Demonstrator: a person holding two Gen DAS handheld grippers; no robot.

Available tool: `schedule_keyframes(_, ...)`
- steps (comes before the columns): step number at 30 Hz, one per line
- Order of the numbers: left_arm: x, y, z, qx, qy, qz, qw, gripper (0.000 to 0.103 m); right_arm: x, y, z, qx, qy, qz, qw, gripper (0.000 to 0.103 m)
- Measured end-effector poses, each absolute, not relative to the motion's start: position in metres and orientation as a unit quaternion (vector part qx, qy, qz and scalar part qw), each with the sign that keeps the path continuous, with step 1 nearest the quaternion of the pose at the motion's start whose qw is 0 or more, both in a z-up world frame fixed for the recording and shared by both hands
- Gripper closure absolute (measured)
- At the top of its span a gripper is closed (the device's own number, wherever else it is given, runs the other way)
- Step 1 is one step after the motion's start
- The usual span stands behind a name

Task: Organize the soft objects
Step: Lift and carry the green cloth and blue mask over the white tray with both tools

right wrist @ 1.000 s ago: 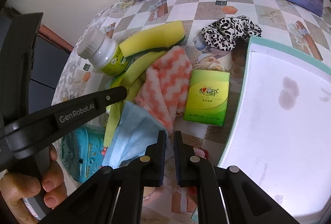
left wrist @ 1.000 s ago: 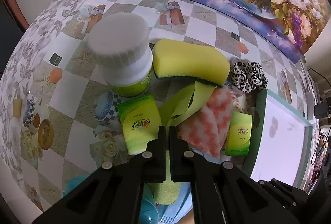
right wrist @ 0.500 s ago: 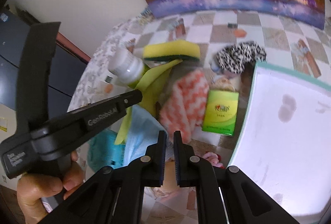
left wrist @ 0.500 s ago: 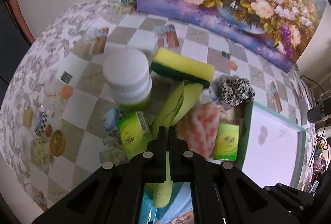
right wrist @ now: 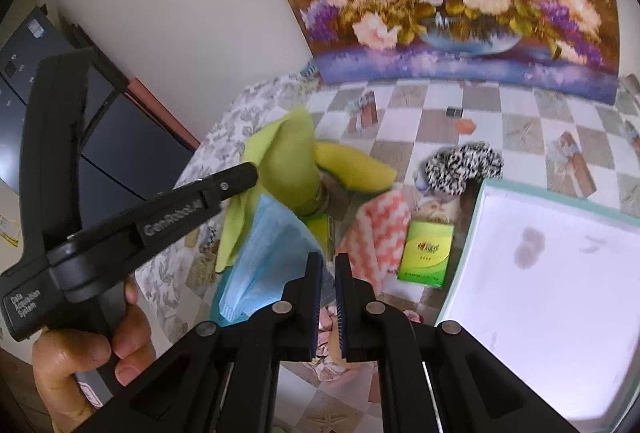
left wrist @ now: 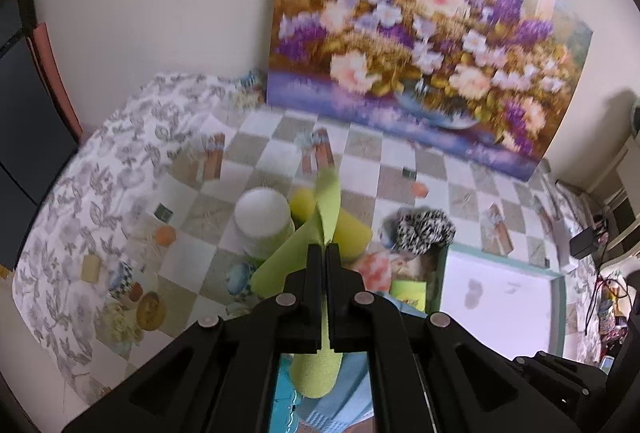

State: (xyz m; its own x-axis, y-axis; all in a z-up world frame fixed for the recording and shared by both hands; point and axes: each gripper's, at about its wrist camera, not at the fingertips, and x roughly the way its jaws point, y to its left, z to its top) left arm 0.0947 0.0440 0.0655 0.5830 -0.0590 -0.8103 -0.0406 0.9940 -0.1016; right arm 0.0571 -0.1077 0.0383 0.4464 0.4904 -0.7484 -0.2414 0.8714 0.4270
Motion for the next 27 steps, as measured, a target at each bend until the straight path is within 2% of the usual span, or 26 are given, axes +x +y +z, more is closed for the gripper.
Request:
schedule_keyframes(15, 0.059, 0.026, 0.133, -0.036, 0.372, -0.024, 0.927, 0.102, 0.040, -0.165, 0.080, 0.151, 0.423, 0.169, 0.878, 0.096)
schedule_keyframes(27, 0.051, -0.042, 0.129, 0.004, 0.381, -0.078, 0.921, 0.102, 0.023, -0.262, 0.074, 0.189, 0.413, 0.044, 0.890, 0.096)
